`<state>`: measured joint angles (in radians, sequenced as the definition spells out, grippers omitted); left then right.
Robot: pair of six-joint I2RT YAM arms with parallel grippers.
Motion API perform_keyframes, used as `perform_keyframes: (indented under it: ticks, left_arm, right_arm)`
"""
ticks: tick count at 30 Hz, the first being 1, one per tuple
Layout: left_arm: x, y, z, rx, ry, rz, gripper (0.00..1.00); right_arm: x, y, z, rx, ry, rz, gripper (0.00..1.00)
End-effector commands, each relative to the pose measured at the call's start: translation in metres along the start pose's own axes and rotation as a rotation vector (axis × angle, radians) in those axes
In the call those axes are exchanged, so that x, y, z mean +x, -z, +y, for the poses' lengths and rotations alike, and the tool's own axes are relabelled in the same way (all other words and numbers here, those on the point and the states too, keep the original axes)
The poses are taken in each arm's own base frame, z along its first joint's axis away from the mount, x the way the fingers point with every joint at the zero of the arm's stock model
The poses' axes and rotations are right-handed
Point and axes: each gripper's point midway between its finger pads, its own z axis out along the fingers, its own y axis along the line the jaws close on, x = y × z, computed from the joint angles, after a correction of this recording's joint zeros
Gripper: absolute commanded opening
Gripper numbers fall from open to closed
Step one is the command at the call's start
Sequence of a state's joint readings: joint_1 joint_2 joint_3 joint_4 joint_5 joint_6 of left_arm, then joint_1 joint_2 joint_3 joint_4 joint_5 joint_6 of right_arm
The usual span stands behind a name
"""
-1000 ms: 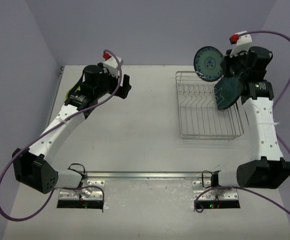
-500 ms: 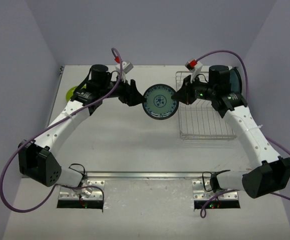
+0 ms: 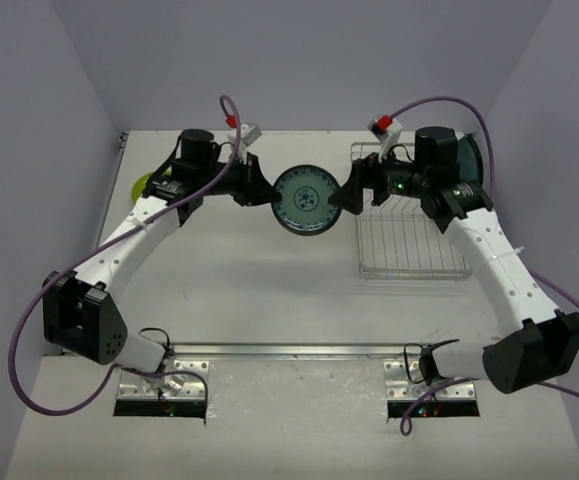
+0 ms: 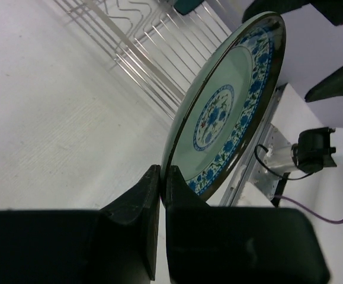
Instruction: Unload the plates from the dish rack
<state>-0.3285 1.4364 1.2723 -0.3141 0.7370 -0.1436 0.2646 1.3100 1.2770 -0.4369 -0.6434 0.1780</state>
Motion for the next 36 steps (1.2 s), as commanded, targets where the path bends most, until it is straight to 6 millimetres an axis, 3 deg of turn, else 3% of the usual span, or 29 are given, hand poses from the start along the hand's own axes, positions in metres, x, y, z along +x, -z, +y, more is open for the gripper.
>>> perform_keyframes:
  ticks: [1,7,10,15,20,26,28,29,31,33,36]
  left_arm:
    - [-0.031,0.037,0.045,-0.041,0.11,-0.121,0.0]
    - [-0.036,0.135,0.19,-0.285,0.39,-0.241,0.0]
    - [-0.02,0.184,0.266,-0.491,0.5,-0.253,0.0]
    - [0.022,0.244,0.351,-0.712,0.665,-0.254,0.0]
    - [0.054,0.255,0.383,-0.785,0.726,-0.21,0.0]
    - [0.075,0.25,0.394,-0.801,0.751,-0.168,0.0]
    - [0.079,0.247,0.395,-0.784,0.755,-0.154,0.08]
    - [0.082,0.246,0.394,-0.778,0.76,-0.141,0.17]
    - [0.082,0.247,0.392,-0.777,0.756,-0.126,0.45]
    - [0.079,0.251,0.39,-0.798,0.73,-0.118,0.62]
    - [0.06,0.261,0.381,-0.907,0.597,-0.1,1.0]
  right_arm:
    - [-0.028,0.008,-0.01,0.099,0.02,-0.068,0.99]
    - [-0.017,0.018,-0.051,0.3,0.004,-0.063,0.99]
    - [-0.012,0.022,-0.062,0.343,-0.004,-0.058,0.99]
    - [-0.008,0.024,-0.066,0.352,-0.011,-0.053,0.99]
    - [-0.008,0.026,-0.072,0.375,-0.012,-0.053,0.99]
    - [-0.012,0.029,-0.077,0.396,-0.01,-0.06,0.99]
    - [-0.011,0.028,-0.077,0.395,-0.012,-0.056,0.99]
    - [-0.011,0.028,-0.077,0.395,-0.013,-0.055,0.99]
    - [-0.011,0.029,-0.078,0.403,-0.013,-0.055,0.99]
    - [-0.011,0.03,-0.08,0.415,-0.011,-0.055,0.99]
    - [-0.014,0.034,-0.088,0.463,-0.002,-0.061,0.99]
